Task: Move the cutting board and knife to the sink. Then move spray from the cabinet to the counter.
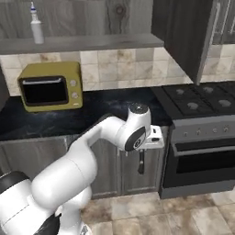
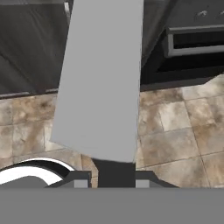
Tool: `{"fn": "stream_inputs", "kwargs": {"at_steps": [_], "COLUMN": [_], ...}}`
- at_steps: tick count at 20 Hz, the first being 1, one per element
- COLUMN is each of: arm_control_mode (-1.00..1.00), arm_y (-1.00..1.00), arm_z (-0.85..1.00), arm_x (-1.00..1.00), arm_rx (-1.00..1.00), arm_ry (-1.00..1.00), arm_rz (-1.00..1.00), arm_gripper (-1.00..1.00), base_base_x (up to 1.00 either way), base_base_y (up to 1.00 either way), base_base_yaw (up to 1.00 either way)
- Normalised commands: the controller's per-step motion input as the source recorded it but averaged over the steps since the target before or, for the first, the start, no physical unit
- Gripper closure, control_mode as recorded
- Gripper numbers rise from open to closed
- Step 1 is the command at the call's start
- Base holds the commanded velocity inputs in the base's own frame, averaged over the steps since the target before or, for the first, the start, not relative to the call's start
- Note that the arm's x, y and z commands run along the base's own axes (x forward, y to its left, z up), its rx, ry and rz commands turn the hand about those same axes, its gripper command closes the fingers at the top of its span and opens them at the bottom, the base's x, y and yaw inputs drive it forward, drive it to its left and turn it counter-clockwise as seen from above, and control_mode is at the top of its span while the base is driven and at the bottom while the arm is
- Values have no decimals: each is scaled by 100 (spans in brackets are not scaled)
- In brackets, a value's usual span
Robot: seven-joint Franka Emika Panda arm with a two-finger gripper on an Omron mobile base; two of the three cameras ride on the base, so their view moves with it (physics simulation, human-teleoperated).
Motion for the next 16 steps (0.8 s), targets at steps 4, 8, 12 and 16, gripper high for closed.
{"fn": "stream_inputs", "kwargs": {"at_steps": [4, 8, 12, 16], "arm_control_mode": [100, 100, 100, 100], "arm_y": [0, 0, 0, 0], "arm_z": [0, 0, 0, 0], "arm_x": [0, 0, 0, 0], "arm_rx": [0, 0, 0, 0], "arm_ry": [0, 0, 0, 0], "arm_rz": [0, 0, 0, 0], "arm_gripper": [100, 100, 100, 100], "base_base_x": [-16, -8, -1, 0], "base_base_y": [15, 14, 7, 5], "base_base_yaw": [-81, -83, -89, -94]}}
